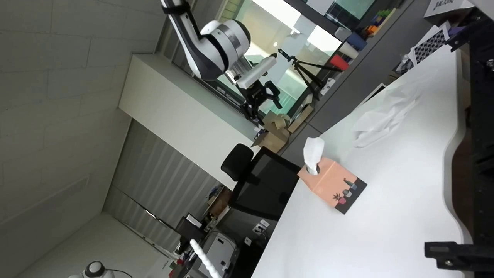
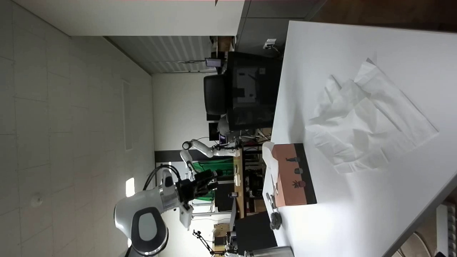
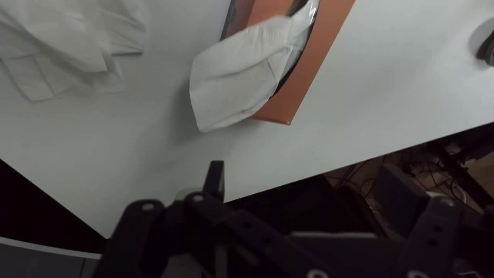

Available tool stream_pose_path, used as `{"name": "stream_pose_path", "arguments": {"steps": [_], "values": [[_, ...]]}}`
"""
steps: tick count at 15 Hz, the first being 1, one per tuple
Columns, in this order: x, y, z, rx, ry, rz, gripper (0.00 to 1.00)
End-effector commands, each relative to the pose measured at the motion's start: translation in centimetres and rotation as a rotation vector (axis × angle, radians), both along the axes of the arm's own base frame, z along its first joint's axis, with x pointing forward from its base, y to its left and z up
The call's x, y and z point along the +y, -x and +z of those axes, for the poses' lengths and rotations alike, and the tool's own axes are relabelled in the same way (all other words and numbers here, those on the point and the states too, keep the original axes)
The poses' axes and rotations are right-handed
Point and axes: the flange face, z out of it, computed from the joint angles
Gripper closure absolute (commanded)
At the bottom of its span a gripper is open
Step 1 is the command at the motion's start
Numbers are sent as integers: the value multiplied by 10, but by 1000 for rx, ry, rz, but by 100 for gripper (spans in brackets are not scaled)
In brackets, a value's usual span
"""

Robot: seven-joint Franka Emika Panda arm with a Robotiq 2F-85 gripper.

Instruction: Remove two pieces of tissue from the tissue box and put them on the table

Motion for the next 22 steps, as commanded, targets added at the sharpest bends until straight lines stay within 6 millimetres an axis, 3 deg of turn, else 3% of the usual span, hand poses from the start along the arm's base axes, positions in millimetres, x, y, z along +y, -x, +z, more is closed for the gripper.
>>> {"name": "stream_pose_path", "arguments": {"steps": [1, 6, 10, 16, 22], "values": [[-38, -67, -16, -40, -49, -65, 0], [-80, -130, -71, 21, -183, -109, 0], [-104, -161, -118, 123, -259, -121, 0], [-114, -176, -171, 293, -397, -124, 0], [-123, -178, -187, 458, -511, -233, 0]]}}
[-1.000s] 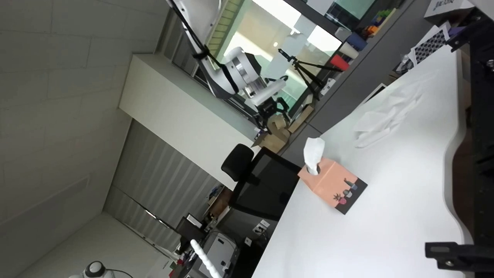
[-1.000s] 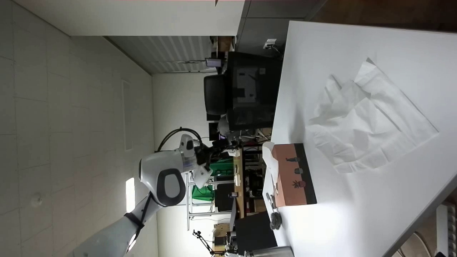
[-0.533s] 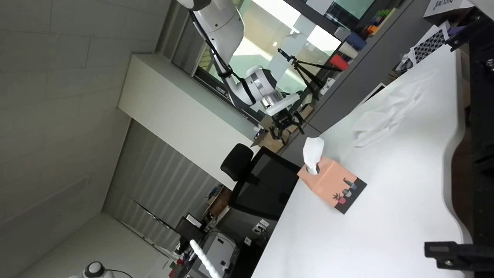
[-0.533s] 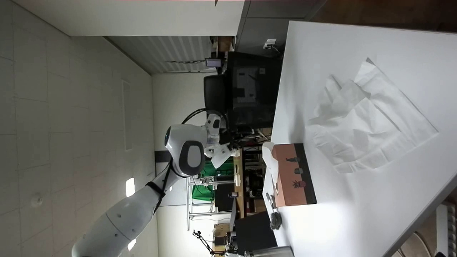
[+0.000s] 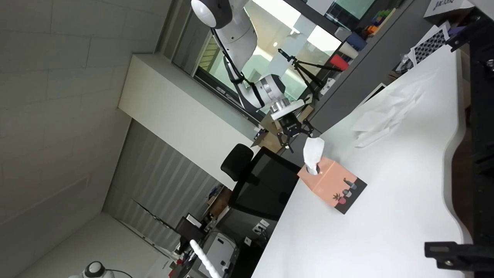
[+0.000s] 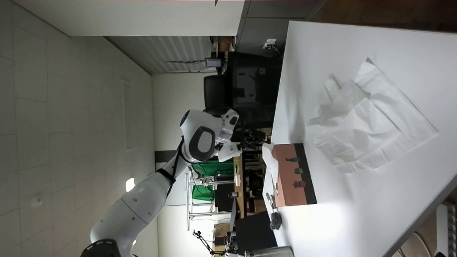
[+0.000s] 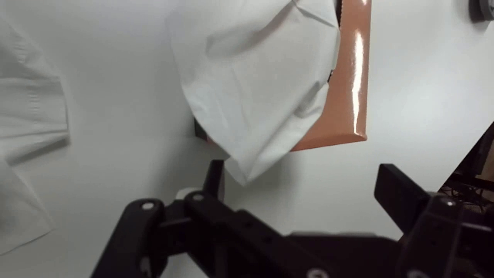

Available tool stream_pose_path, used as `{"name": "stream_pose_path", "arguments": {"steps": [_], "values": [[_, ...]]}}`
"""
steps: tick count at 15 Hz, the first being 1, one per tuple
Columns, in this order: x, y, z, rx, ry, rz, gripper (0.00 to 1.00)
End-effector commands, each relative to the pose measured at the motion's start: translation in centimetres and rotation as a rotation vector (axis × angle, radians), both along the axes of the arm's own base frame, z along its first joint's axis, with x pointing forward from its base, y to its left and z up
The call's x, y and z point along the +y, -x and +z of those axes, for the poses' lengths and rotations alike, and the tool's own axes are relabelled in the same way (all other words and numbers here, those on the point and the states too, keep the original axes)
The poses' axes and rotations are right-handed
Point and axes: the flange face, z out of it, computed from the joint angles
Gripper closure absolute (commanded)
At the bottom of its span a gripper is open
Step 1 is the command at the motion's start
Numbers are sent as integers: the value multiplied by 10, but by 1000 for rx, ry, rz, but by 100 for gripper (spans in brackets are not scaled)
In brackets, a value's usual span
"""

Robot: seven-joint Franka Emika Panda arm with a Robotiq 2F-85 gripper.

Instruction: Remove two pieces of tissue from the tissue box and put them on the table

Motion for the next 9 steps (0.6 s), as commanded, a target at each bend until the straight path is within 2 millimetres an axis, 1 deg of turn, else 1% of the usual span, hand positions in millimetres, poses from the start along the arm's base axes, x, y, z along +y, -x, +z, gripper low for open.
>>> {"name": "stream_pose_path", "arguments": {"steps": [1, 3, 4, 5, 8, 9], "values": [[-11, -12, 4, 80, -38, -68, 0], [-13, -15, 5, 60, -86, -53, 0], [-14, -17, 4, 65, -93, -54, 10], [-14, -17, 4, 70, -113, -47, 25], [-18, -18, 4, 94, -154, -41, 49], [-20, -18, 4, 106, -169, -41, 55]]}}
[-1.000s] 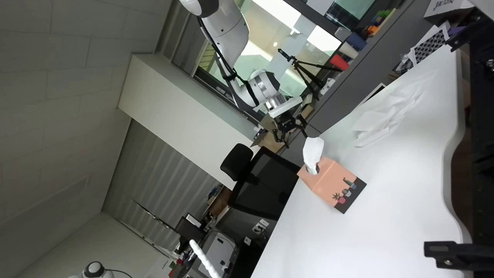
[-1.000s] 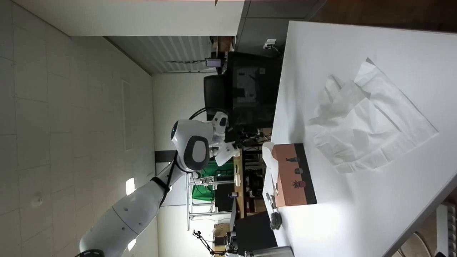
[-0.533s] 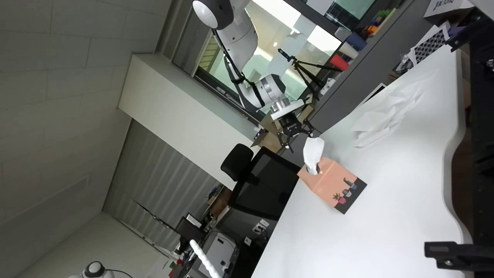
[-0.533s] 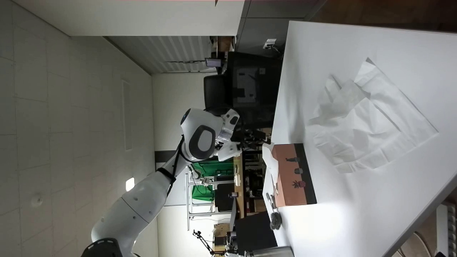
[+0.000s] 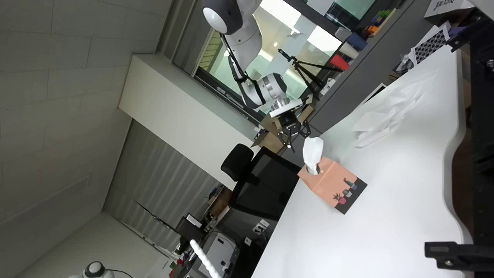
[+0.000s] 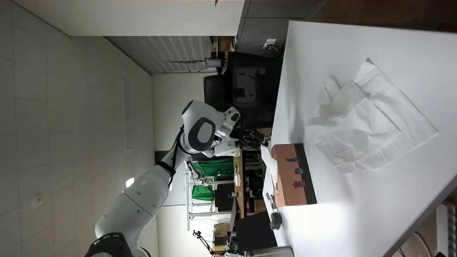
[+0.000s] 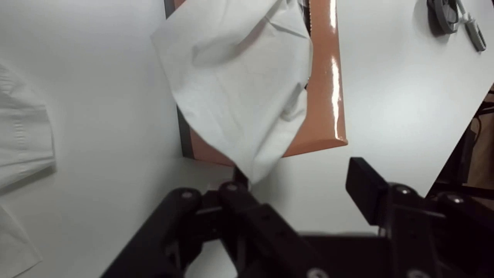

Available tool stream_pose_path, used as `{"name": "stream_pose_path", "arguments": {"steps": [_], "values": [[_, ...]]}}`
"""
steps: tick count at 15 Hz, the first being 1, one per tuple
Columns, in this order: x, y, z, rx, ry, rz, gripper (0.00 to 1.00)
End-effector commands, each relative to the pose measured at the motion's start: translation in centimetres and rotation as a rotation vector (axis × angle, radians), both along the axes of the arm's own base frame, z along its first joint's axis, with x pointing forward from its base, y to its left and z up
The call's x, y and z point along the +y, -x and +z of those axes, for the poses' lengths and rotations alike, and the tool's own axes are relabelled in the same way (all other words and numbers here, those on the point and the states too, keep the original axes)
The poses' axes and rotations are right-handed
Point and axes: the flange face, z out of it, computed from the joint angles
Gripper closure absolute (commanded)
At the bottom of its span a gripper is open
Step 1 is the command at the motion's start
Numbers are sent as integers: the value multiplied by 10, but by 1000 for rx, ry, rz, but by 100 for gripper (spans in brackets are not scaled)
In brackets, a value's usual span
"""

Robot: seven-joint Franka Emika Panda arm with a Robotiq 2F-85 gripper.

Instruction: Remove two pieces of tissue from the tissue box and put them on the table

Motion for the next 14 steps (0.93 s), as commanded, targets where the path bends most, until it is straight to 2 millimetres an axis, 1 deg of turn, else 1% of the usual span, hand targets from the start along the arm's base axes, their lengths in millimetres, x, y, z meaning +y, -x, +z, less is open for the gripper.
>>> {"name": "stream_pose_path", "arguments": {"steps": [1, 3, 4, 6, 7, 9, 11, 14], "values": [[-9, -7, 4, 43, -73, -22, 62], [-12, -6, 4, 64, -101, -26, 75], [-14, -6, 4, 73, -114, -29, 84], [-19, -4, 6, 91, -138, -32, 95], [-20, -4, 9, 88, -160, -27, 99], [-20, -3, 18, 85, -208, -13, 100], [-17, -4, 35, 73, -215, 2, 100], [-10, -7, 70, 28, -206, 39, 100]]}}
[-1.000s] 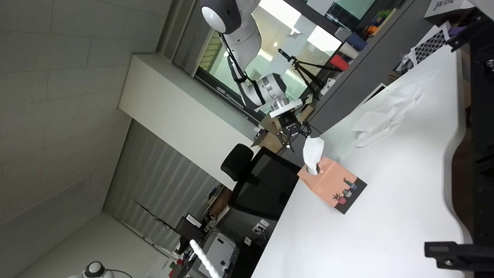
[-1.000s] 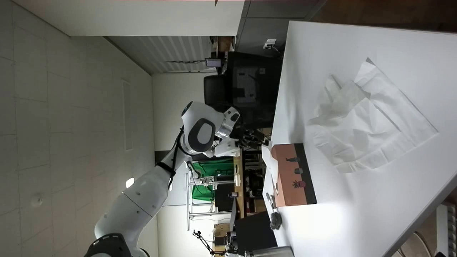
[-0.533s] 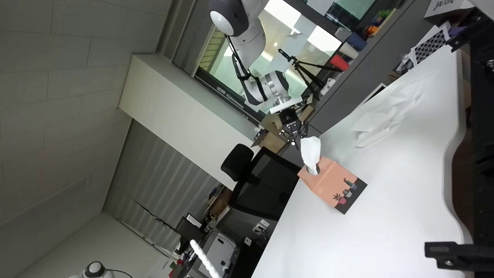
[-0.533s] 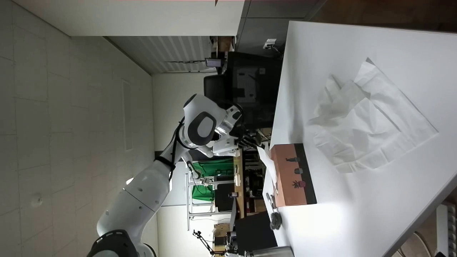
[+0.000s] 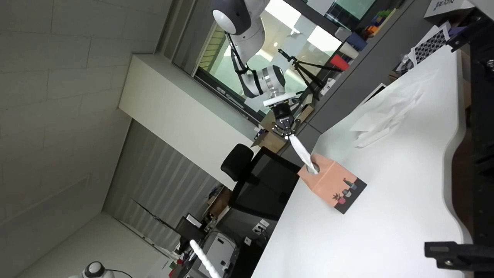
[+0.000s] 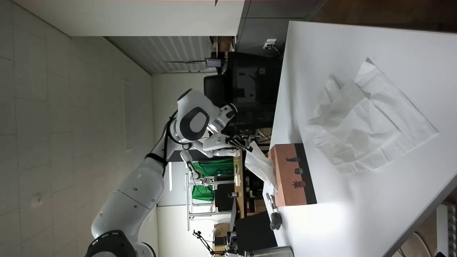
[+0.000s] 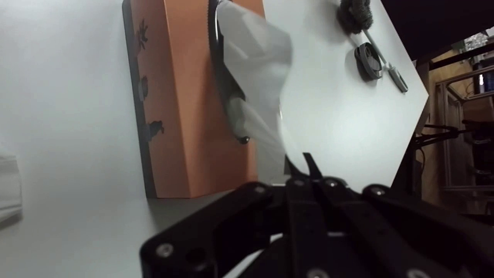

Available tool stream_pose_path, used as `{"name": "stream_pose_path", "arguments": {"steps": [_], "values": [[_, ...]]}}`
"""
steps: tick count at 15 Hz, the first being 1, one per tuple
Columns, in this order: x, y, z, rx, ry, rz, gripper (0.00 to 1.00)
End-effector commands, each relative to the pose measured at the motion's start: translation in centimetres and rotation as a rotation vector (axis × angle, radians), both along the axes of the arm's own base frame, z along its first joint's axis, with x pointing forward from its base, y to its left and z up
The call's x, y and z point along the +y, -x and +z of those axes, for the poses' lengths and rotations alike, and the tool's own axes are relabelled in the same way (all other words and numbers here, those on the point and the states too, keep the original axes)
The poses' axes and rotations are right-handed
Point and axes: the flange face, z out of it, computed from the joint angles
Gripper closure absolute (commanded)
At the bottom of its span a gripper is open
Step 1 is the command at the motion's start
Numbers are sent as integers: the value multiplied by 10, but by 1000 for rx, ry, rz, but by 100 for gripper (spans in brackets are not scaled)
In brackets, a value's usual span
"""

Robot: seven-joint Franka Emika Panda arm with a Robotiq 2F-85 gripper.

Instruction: Remove two pieces of tissue from the tissue box and put them on the table

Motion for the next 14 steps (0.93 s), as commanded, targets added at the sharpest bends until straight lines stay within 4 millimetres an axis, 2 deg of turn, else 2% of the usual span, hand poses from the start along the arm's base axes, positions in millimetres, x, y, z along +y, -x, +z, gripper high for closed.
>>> {"name": "stream_pose_path", "arguments": {"steps": [1, 5, 7, 11, 14], "values": [[7, -6, 52, -42, 6, 16, 100], [14, -7, 107, -107, 95, 47, 100], [13, -3, 129, -106, 202, 67, 100], [-2, 4, 153, -131, 447, 78, 100], [-20, 7, 156, -159, 621, 57, 100]]}}
